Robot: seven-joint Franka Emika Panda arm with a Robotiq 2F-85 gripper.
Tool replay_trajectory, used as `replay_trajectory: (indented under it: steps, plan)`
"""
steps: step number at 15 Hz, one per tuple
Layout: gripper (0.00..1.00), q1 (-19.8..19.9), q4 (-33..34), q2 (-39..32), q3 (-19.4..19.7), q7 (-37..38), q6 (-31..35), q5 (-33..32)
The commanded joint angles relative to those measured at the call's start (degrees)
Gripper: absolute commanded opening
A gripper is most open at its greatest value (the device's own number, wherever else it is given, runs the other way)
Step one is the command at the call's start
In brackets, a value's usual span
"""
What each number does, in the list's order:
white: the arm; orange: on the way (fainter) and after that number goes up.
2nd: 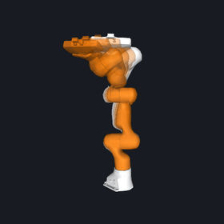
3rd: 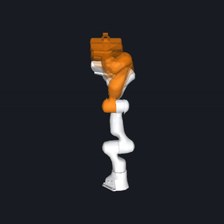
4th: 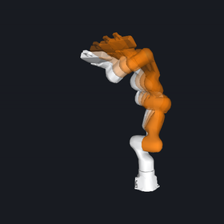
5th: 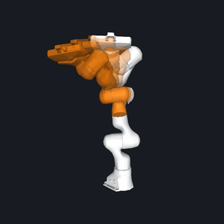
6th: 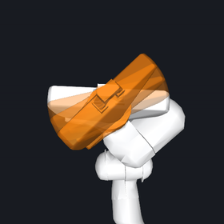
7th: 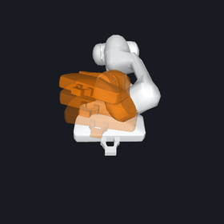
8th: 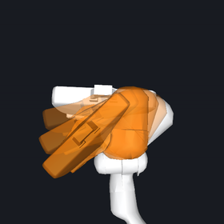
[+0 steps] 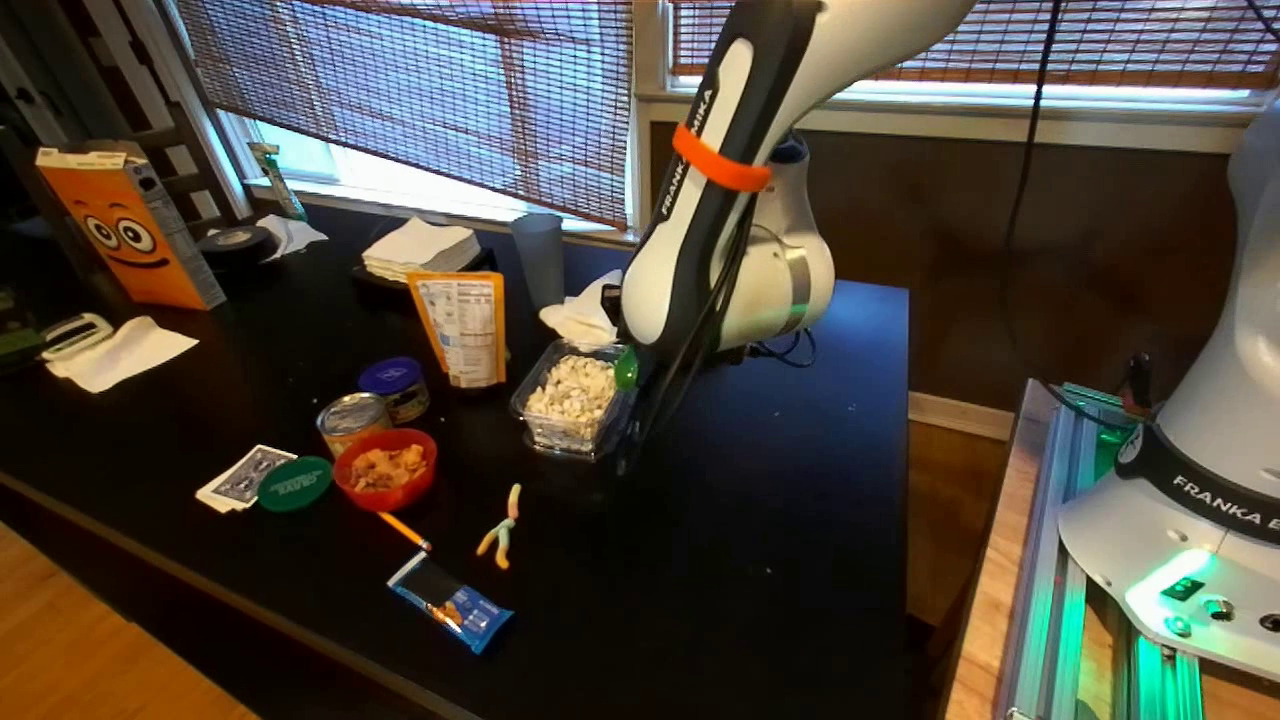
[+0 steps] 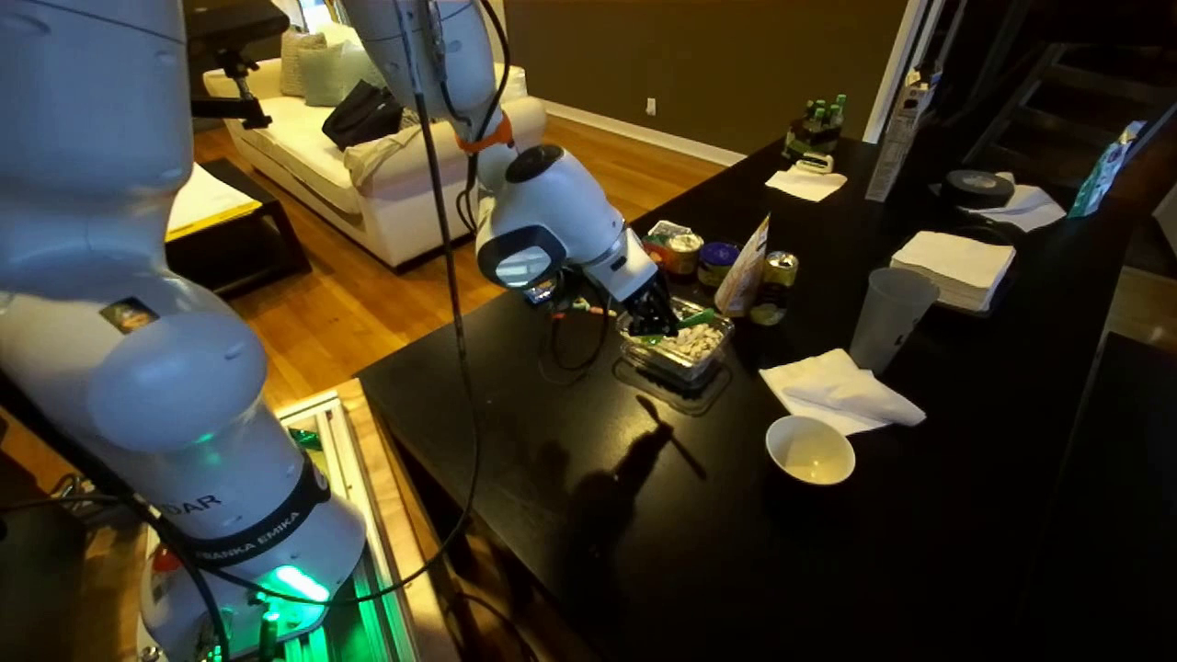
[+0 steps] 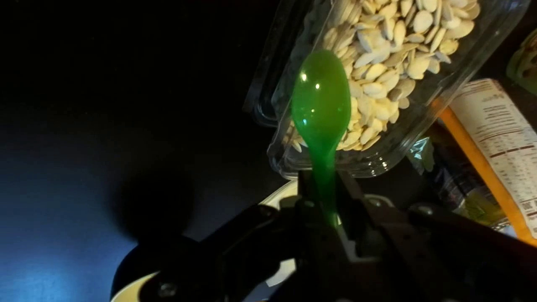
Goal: Pick up the green spoon get some of the objects from the rectangle bowl and put it on the bowl on the right
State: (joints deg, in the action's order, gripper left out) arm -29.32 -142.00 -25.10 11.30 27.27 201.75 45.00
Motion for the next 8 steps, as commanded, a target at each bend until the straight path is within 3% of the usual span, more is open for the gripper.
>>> replay_trajectory:
  steps: [1, 8]
  plan:
    - [0.04, -8.54, 4.63, -3.32, 4.52, -0.32, -0.62, 11.01]
    - [0.04, -18.62, 12.61, -9.03, 13.90, -3.67, -1.86, 25.20]
